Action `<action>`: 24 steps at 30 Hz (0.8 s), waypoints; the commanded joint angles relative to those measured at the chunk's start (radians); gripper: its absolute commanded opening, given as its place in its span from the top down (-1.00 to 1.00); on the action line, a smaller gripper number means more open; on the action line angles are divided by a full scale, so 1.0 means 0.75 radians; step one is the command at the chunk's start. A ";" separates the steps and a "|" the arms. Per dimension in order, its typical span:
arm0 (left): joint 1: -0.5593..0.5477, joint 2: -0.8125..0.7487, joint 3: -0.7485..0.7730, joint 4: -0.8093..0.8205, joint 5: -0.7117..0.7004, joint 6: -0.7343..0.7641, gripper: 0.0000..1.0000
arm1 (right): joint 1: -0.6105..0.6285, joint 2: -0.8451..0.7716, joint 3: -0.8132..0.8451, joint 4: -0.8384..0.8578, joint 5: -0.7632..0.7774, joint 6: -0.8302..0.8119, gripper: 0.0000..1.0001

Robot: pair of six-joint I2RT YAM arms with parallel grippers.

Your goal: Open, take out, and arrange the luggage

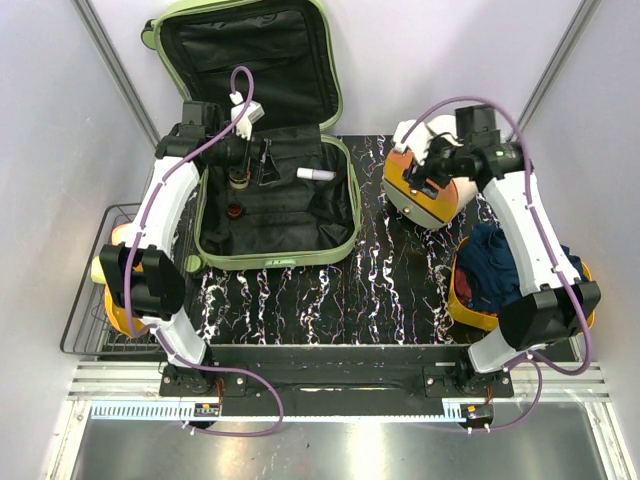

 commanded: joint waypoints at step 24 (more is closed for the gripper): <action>0.069 -0.244 -0.311 0.585 -0.022 -0.305 -0.98 | 0.006 0.429 0.040 0.406 0.489 -0.698 -0.49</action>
